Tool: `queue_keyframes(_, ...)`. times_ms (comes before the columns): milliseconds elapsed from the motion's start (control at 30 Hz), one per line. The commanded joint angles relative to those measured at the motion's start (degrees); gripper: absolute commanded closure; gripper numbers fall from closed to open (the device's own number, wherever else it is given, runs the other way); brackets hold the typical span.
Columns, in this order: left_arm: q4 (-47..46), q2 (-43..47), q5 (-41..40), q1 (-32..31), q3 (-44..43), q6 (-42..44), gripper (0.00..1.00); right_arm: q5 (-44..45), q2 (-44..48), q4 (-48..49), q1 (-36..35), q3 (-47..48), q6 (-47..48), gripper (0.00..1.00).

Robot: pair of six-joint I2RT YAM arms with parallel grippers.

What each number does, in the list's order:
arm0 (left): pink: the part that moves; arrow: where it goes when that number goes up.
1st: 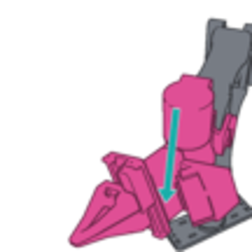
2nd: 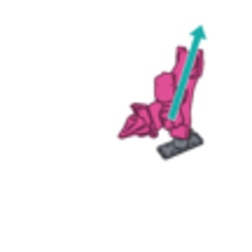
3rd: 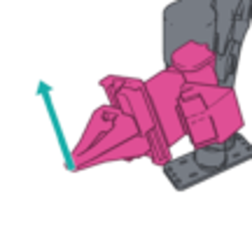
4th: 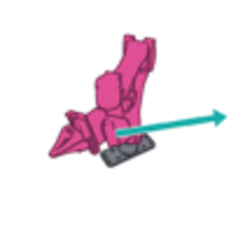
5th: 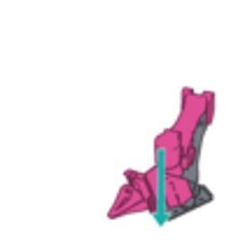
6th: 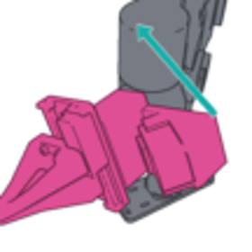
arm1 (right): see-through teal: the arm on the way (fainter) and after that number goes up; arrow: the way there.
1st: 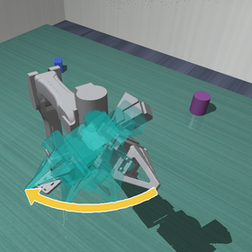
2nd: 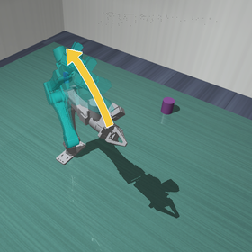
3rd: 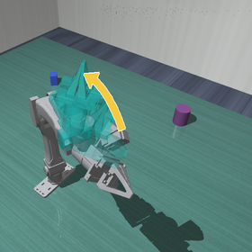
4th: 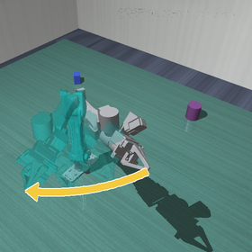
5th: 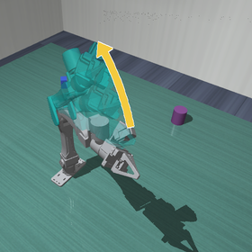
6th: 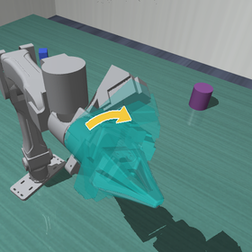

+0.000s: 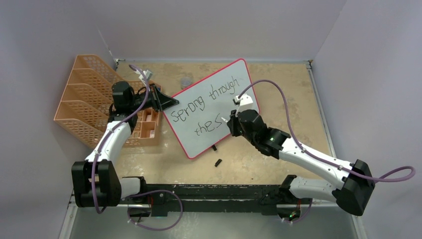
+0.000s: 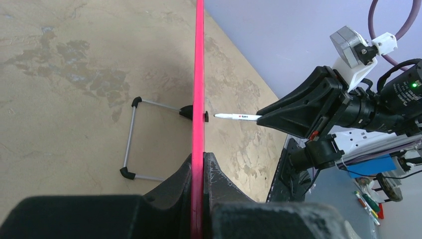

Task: Write a sentence on the whiteboard

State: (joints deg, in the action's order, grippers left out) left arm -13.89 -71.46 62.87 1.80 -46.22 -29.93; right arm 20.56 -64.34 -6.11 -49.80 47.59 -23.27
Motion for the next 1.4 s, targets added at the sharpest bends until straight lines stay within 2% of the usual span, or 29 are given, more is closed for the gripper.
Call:
queue_keyframes(0,5.6,0.7,0.0,-0.5,-2.5,6.1,1.0,2.6,1.5,4.7,0.4,-1.3,2.3,1.0)
queue_keyframes(167,6.1,1.1,0.7,1.6,-2.9,6.4,1.0,1.7,1.4,5.8,0.8,-2.3,4.1,1.0)
queue_keyframes(800,3.2,-0.1,3.2,1.6,-2.2,4.1,1.0,-2.8,-1.2,8.5,0.8,-2.4,6.4,1.0)
queue_keyframes(1367,2.9,-0.2,3.5,1.6,-2.0,3.7,1.0,-0.9,-3.3,8.4,1.4,-2.6,5.9,1.0)
